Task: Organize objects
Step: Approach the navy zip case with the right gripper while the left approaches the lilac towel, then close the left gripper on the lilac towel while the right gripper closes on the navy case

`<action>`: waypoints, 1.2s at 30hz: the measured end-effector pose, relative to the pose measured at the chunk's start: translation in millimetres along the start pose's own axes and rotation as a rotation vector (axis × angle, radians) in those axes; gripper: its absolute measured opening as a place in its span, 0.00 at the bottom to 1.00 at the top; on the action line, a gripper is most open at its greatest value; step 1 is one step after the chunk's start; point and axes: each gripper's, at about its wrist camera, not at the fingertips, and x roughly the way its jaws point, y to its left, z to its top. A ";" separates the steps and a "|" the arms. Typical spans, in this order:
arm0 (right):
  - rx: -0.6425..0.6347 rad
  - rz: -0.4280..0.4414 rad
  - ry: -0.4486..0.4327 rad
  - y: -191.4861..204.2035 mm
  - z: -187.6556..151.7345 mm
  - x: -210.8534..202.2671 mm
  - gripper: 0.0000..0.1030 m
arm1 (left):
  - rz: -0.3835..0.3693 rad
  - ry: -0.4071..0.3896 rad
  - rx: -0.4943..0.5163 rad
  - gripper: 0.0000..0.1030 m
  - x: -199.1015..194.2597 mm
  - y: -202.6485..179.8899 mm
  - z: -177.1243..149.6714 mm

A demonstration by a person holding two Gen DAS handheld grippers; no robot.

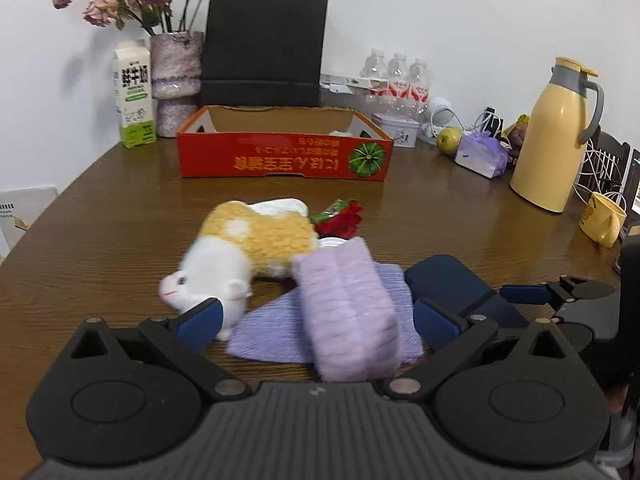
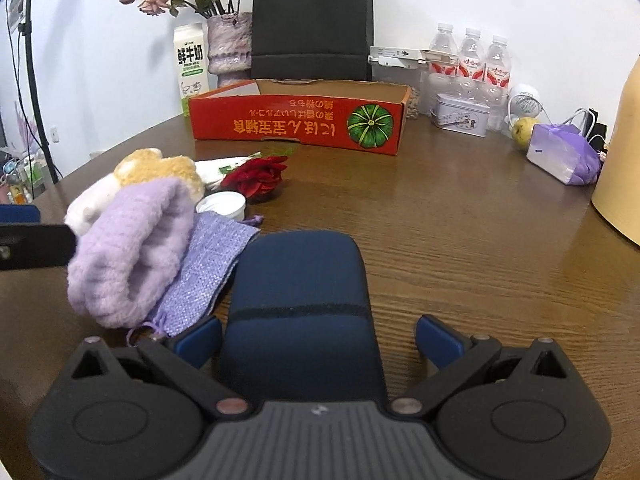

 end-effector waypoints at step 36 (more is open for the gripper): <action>0.022 -0.019 -0.007 -2.1 -1.3 -1.5 1.00 | 0.047 0.013 -0.012 0.47 26.0 -12.9 -8.8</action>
